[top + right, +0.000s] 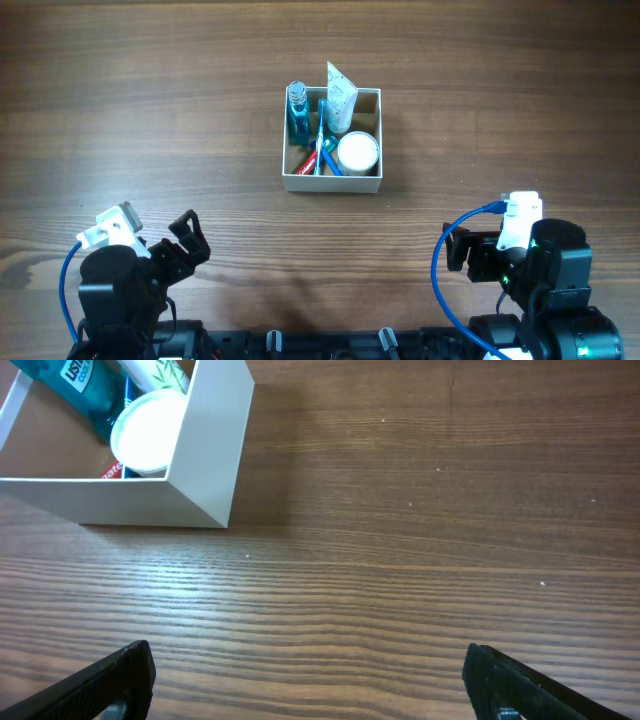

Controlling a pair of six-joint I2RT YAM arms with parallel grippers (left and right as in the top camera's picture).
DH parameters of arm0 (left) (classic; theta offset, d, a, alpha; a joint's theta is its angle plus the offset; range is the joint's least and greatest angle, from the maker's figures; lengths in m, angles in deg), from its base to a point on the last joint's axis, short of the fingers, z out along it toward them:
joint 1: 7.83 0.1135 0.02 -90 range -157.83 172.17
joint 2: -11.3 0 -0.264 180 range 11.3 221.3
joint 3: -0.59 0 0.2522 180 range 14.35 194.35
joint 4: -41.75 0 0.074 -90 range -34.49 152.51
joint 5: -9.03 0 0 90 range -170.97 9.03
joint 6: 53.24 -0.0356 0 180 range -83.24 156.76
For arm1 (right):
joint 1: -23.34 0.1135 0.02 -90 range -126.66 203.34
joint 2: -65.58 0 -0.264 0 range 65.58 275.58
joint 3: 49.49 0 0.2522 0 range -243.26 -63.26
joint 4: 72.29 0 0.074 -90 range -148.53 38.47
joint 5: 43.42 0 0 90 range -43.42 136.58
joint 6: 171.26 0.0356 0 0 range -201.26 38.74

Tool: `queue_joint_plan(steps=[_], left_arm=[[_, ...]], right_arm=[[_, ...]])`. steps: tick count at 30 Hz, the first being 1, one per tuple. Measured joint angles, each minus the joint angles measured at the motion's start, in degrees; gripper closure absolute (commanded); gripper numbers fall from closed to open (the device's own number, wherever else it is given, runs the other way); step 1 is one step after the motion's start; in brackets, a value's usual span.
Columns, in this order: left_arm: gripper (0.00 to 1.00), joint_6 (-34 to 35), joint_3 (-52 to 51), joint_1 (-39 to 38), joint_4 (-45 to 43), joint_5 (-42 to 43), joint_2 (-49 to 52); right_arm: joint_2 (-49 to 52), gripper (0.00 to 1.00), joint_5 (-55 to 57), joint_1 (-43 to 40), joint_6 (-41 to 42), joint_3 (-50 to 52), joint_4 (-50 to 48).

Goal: Pack container

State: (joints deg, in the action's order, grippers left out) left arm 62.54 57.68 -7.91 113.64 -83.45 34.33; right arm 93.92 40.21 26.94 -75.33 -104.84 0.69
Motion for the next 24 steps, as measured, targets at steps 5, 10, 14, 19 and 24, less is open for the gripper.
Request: queue_joint_plan(steps=[5,10,14,19,24], left_arm=[[0.0,0.0,-0.02,0.0,0.07,0.02,0.0],[0.0,0.0,-0.02,0.0,0.13,0.0,0.0],[0.0,0.0,-0.13,0.0,0.22,0.02,0.0],[0.0,0.0,-0.15,0.0,0.2,0.02,0.0],[0.0,0.0,-0.31,0.0,0.2,0.02,-0.02]], right_arm=[[-2.27,0.0,-0.02,0.0,0.0,0.0,-0.04],[-12.41,0.0,-0.02,0.0,-1.33,0.24,-3.19],[-23.65,0.0,-0.02,0.02,-4.79,5.27,-11.04],[-27.23,0.0,-0.02,0.0,-7.48,17.05,-27.3],[-27.34,0.0,-0.02,0.0,-11.13,28.02,-51.63]])
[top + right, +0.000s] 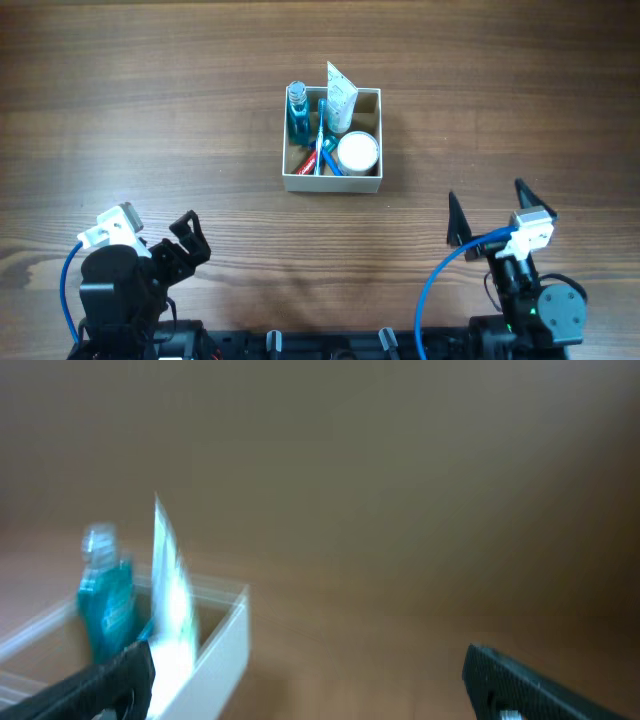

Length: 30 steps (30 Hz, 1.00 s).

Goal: Pack container

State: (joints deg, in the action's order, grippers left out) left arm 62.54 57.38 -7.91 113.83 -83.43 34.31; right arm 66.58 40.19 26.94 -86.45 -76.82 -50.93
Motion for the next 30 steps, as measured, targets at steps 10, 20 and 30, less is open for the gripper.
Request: queue_joint_plan(steps=[10,20,30], left_arm=[[0.0,0.0,-0.02,0.0,0.02,0.0,0.0],[0.0,0.0,-0.02,0.0,0.0,0.0,0.0],[0.0,0.0,-0.02,0.0,0.0,0.0,0.0]], right_arm=[[-0.11,0.0,0.13,0.02,-7.13,13.22,-7.45],[-0.15,0.0,0.2,0.0,-7.8,13.18,-7.58],[-0.15,0.0,0.2,0.0,-8.0,13.18,-7.58]])
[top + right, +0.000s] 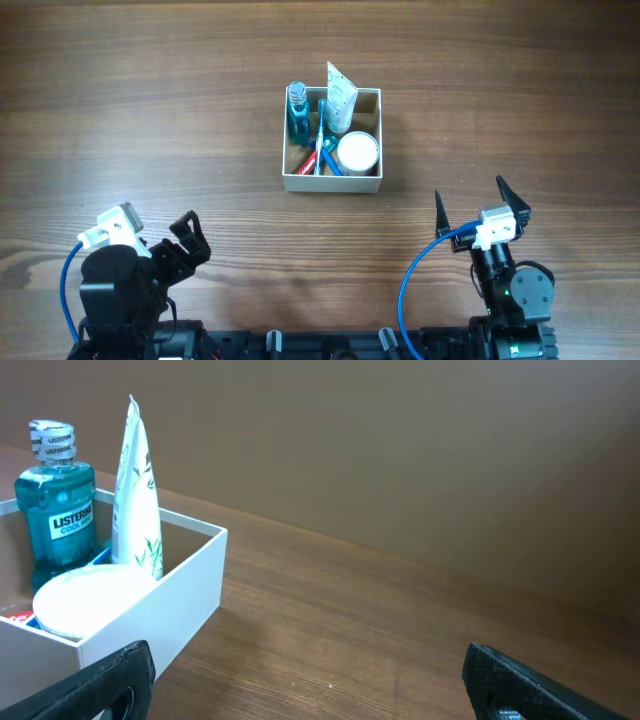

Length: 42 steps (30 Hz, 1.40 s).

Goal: Pack container

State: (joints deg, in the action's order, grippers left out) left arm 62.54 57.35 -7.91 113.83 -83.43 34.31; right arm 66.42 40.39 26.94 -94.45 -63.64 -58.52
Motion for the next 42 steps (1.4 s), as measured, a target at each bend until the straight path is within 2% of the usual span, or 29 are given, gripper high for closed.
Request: queue_joint_plan(steps=[12,16,21,24,30,32,35,38,42], left_arm=[[0.0,-1.68,-0.55,0.09,2.12,-0.7,-0.22],[0.0,-2.19,-5.73,1.14,0.66,-0.7,-4.87],[0.0,-4.17,-16.76,2.12,-8.68,-0.7,-15.98],[0.0,-6.69,-23.26,2.19,-21.46,-0.7,-21.38],[0.0,-15.93,-33.2,2.21,-50.05,1.55,-22.25],[0.0,-18.01,-35.95,2.19,-55.21,2.32,-22.27],[0.0,-19.8,-39.67,2.19,-58.42,3.87,-22.27],[0.0,-19.08,-42.01,2.19,-54.42,5.88,-22.25],[0.0,-16.81,-42.29,1.92,-54.45,6.99,-22.23]], right_arm=[[0.0,0.0,0.0,0.0,0.0,-0.02,0.0],[0.0,0.0,0.02,0.0,0.0,-0.02,0.02],[0.0,0.0,0.02,0.0,0.0,-0.02,0.0],[0.0,0.0,0.02,0.0,0.0,0.0,0.0],[0.07,0.0,0.02,0.0,0.0,0.0,0.0],[0.04,0.0,0.0,0.0,0.0,0.0,0.0],[0.07,0.0,0.02,0.0,0.0,0.0,0.0],[0.04,0.0,0.02,0.0,0.0,0.0,0.0],[0.07,0.0,0.02,0.0,0.0,0.0,0.0]])
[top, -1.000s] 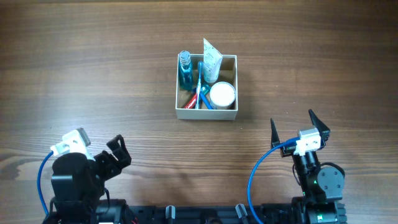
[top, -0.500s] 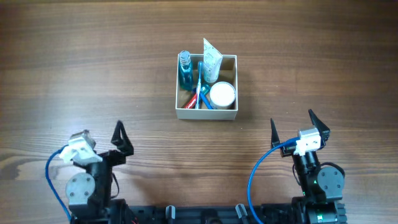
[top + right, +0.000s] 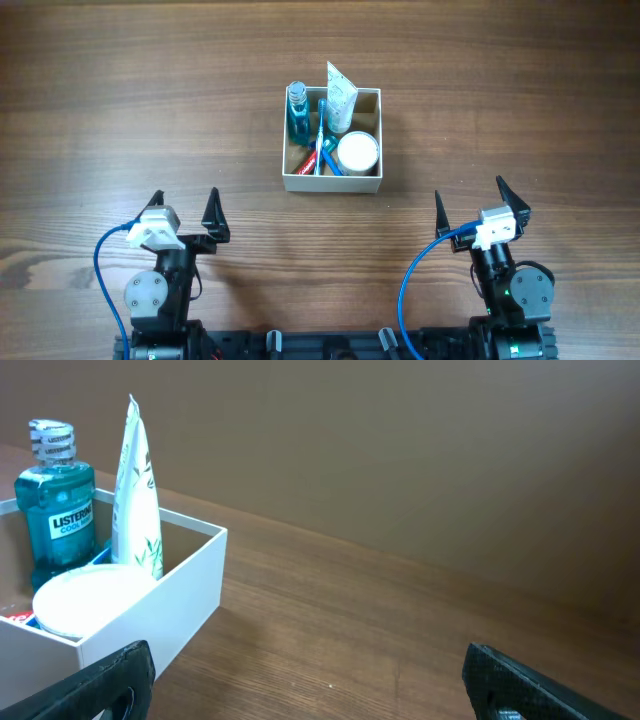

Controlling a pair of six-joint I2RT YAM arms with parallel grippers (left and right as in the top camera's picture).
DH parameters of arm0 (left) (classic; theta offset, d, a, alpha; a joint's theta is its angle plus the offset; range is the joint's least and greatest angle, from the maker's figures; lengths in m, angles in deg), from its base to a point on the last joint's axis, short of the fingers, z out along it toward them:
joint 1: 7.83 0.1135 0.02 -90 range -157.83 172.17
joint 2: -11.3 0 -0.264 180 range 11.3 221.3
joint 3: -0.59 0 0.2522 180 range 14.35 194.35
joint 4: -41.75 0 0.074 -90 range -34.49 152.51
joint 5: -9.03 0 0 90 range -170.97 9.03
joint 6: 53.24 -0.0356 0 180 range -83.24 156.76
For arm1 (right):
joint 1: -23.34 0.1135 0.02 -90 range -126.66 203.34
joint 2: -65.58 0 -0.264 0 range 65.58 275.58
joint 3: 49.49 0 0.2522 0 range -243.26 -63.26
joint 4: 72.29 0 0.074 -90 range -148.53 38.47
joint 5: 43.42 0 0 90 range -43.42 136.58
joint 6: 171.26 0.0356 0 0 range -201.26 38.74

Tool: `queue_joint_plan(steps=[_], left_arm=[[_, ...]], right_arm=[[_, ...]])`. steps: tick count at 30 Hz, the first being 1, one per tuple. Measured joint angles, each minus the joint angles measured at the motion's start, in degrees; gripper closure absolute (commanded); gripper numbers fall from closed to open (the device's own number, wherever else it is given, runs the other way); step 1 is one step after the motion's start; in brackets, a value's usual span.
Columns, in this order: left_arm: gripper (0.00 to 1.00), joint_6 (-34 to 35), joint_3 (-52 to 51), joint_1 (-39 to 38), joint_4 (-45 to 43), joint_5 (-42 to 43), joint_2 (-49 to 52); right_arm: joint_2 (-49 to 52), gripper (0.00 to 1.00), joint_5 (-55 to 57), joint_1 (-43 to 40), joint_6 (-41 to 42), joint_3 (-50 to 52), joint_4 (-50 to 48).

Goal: Pack container

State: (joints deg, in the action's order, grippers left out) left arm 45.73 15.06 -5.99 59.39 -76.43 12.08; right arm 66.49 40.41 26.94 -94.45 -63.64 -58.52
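The white open box (image 3: 332,184) stands mid-table, packed with a blue mouthwash bottle (image 3: 297,105), a white tube (image 3: 340,92), a round white jar (image 3: 358,152) and a red and blue toothbrush (image 3: 322,152). My left gripper (image 3: 185,200) is open and empty near the front left. My right gripper (image 3: 468,195) is open and empty at the front right. In the right wrist view the box (image 3: 160,620) lies ahead to the left, with the bottle (image 3: 55,520), the tube (image 3: 135,500) and the jar (image 3: 85,600). The right gripper (image 3: 310,682) spans bare wood.
Brown wooden tabletop (image 3: 520,90) all around the box. Blue cables loop from both arm bases at the front edge.
My left arm has changed pose: its gripper lay folded at the front-left corner and now stands open, its fingers pointing toward the far side. The right arm and the box are unchanged.
Both arms were folded at the front edge, the right wrist looking down beside the box corner. Then the right gripper pointed toward the far side, open, and by 1.4 s ago sat slightly further left. Now the left stands likewise. The box contents never changed.
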Motion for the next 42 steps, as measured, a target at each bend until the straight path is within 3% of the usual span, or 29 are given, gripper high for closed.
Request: queue_joint_plan(steps=[42], left_arm=[[0.0,1.25,0.0,-1.38,-0.02,0.35,0.0]], right_arm=[[0.0,0.0,-0.02,0.0,0.0,0.0,0.0]])
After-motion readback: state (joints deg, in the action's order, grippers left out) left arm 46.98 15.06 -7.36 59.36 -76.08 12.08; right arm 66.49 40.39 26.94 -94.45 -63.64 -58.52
